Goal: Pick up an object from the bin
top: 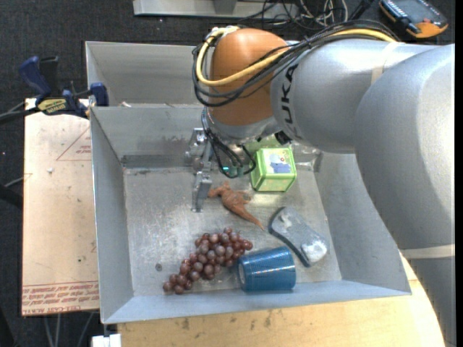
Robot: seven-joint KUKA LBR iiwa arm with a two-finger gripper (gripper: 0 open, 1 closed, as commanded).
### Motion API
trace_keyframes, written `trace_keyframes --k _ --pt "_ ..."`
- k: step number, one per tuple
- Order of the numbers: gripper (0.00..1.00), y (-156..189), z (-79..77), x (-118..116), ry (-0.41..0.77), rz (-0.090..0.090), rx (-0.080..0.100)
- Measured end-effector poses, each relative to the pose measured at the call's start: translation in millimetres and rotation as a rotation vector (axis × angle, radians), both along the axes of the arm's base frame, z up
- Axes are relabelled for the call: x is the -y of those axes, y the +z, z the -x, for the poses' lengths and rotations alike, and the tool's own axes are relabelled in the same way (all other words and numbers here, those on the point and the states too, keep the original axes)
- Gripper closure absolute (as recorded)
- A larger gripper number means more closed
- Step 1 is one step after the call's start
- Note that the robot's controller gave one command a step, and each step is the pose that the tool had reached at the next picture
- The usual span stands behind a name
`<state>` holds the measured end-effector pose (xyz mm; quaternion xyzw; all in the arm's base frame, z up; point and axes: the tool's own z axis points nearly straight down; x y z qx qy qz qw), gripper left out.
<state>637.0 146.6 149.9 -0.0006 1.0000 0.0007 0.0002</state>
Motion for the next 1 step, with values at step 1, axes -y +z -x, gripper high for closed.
trace_keyframes --k 1 --pt "0.0 -0.8 -3.1 1.7 -0.04 -0.001 0.002"
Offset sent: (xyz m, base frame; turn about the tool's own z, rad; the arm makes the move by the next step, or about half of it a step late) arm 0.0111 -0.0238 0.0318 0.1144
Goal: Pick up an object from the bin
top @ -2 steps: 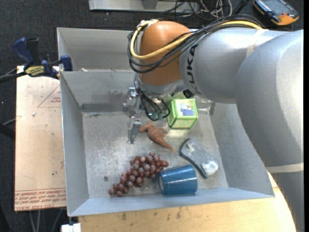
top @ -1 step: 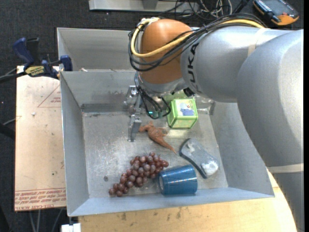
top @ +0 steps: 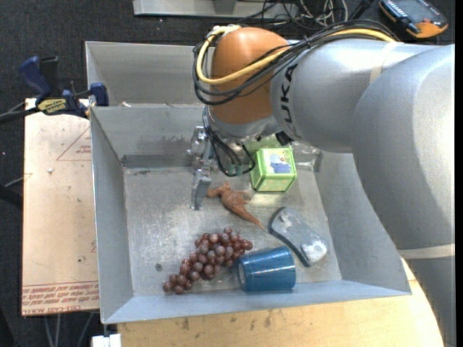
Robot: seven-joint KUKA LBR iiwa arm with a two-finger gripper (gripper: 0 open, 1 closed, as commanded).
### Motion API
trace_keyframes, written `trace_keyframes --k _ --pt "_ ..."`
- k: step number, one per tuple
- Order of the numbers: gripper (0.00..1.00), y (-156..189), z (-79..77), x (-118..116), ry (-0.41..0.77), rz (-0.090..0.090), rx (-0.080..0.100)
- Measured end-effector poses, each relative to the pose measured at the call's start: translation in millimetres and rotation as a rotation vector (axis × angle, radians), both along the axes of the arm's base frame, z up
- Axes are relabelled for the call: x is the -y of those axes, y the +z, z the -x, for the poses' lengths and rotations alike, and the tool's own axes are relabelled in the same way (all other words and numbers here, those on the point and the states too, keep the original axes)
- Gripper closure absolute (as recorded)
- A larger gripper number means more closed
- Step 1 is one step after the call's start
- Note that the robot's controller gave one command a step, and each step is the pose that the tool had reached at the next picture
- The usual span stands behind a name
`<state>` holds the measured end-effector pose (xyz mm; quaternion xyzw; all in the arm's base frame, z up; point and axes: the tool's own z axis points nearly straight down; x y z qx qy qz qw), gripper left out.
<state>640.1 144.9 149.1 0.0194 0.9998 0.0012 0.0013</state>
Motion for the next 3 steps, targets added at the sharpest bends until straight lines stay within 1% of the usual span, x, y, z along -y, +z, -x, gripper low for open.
trace_keyframes --k 1,2,3 --pt "0.0 21 -5.1 14 -0.056 0.001 -0.002" --pt "0.0 9 -9.2 13 0.109 0.001 0.002" --pt "0.0 19 -10.7 8 0.298 0.002 -0.002"
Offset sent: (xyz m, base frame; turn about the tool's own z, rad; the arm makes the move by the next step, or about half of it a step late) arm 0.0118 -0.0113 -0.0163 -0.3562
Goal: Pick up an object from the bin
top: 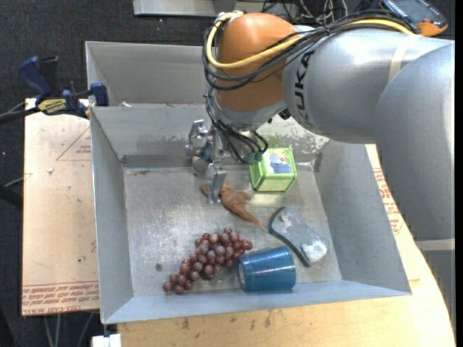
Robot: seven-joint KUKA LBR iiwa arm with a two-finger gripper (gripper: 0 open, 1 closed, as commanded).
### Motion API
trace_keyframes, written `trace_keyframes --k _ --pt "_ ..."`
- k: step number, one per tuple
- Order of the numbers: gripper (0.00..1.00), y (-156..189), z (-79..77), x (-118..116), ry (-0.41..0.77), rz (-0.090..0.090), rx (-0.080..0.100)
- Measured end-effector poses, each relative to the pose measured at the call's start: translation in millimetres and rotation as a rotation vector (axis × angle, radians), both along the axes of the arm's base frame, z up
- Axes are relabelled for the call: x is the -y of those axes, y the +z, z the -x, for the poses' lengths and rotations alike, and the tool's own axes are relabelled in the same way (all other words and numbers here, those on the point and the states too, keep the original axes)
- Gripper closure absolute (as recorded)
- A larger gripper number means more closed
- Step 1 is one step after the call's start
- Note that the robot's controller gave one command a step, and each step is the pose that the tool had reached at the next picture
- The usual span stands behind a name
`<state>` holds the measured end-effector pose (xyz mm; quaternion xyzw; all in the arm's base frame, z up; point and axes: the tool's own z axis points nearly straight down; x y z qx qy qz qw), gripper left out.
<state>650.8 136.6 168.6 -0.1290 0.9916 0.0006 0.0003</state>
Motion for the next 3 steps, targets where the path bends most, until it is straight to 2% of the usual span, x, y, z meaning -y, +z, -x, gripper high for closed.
trace_keyframes --k 1,2,3 --pt "0.0 3 -0.8 20 -0.234 -0.002 0.002" --pt "0.0 6 7.5 34 -0.417 0.001 -0.001" --pt "0.0 10 11.4 50 -0.241 0.0 0.0"
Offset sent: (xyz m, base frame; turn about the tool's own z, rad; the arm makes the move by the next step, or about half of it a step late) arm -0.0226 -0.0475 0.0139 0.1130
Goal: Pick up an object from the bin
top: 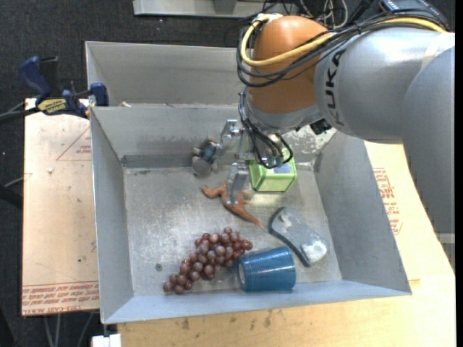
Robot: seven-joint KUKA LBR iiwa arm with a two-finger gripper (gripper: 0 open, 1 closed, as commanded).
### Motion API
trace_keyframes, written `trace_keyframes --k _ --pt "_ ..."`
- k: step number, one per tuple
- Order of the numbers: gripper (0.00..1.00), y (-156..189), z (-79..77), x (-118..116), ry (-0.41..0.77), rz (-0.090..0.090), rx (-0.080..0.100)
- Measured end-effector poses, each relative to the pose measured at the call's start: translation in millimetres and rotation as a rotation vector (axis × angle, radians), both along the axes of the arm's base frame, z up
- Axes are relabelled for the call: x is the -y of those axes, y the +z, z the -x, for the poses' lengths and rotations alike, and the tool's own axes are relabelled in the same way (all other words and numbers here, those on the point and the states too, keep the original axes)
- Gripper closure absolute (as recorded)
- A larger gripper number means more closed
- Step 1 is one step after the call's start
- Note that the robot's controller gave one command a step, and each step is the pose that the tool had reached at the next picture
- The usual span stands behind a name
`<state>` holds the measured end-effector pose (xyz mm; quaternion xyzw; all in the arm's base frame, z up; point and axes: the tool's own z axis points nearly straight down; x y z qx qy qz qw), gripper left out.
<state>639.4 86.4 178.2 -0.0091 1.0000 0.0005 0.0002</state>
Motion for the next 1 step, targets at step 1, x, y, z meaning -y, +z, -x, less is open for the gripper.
trace_keyframes --k 1 --pt "0.0 -2.4 -12.2 6.4 0.066 0.0 0.004"
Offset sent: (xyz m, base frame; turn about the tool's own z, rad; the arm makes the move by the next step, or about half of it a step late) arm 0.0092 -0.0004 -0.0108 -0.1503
